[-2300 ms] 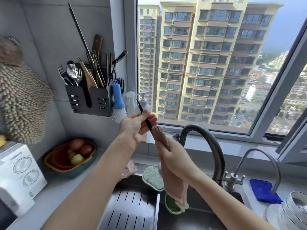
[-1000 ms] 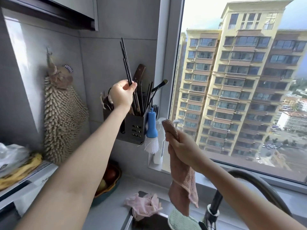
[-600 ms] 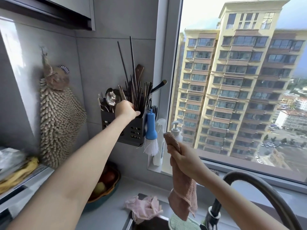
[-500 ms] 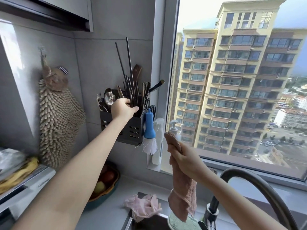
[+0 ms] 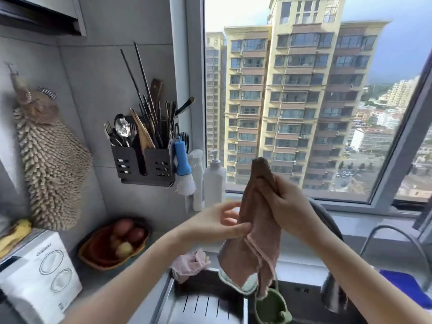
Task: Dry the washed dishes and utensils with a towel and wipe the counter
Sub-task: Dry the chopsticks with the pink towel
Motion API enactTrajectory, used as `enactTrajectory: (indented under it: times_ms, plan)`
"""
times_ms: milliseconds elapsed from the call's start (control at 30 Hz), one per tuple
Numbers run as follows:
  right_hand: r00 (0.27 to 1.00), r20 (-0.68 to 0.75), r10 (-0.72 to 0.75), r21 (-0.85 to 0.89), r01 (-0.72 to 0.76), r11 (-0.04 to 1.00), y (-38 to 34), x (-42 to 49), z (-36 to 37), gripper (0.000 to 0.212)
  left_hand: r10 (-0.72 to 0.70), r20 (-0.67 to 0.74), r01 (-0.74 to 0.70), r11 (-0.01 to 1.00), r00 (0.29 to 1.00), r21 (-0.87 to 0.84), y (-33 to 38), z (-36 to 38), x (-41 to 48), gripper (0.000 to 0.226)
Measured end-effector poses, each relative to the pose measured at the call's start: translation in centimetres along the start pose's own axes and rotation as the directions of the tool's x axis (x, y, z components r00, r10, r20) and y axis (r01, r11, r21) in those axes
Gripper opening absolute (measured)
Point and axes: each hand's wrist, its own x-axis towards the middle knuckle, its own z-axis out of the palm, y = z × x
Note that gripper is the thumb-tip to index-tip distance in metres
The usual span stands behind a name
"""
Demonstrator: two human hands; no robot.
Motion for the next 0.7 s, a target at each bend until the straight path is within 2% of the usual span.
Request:
enactTrajectory:
  times_ms: [133, 200, 300, 367, 433, 500, 567, 700]
  plan:
    - [0.982, -0.074, 0.172, 0.334, -0.139, 0.932, 1.3, -4.1, -3.9, 0.01, 0.042, 0.076, -0.04, 0.999, 0.996, -0.028, 1.0, 5.1, 0.2, 0.043]
    - [0.961, -0.135, 0.24, 0.362, -0.177, 0.915, 2.5, -7.0, -5.8, 0.025, 0.027, 0.107, -0.023, 0.999, 0.994, -0.036, 1.2, 7.6, 0.4, 0.035]
    - [0.939, -0.284, 0.196, 0.153, -0.157, 0.976, 4.3, -12.2, -7.7, 0.052, -0.076, 0.115, 0.087, 0.991, 0.99, -0.097, 1.4, 11.2, 1.0, 0.023]
    - [0.935, -0.345, 0.083, -0.108, -0.127, 0.986, 5.3, -15.9, -8.3, 0.052, -0.137, 0.144, 0.158, 0.977, 0.98, -0.144, 1.5, 13.9, 1.4, 0.019]
    - [0.955, -0.288, 0.068, -0.314, -0.162, 0.936, 6.1, -19.3, -8.7, 0.048, -0.164, 0.186, 0.202, 0.957, 0.969, -0.206, 1.8, 16.6, 1.7, 0.019]
    - [0.957, -0.205, 0.204, -0.412, -0.273, 0.869, 6.9, -21.8, -8.7, 0.07, -0.169, 0.223, 0.229, 0.932, 0.96, -0.28, 2.3, 19.2, 2.0, 0.016]
    - [0.933, -0.189, 0.307, -0.387, -0.358, 0.849, 8.2, -23.8, -9.3, 0.085, -0.2, 0.27, 0.283, 0.906, 0.942, -0.316, 2.8, 22.4, 2.5, 0.018]
    - [0.883, -0.3, 0.362, -0.092, -0.404, 0.91, 10.7, -25.5, -11.4, 0.072, -0.182, 0.457, 0.373, 0.85, 0.871, -0.372, 3.6, 25.6, 3.5, 0.031]
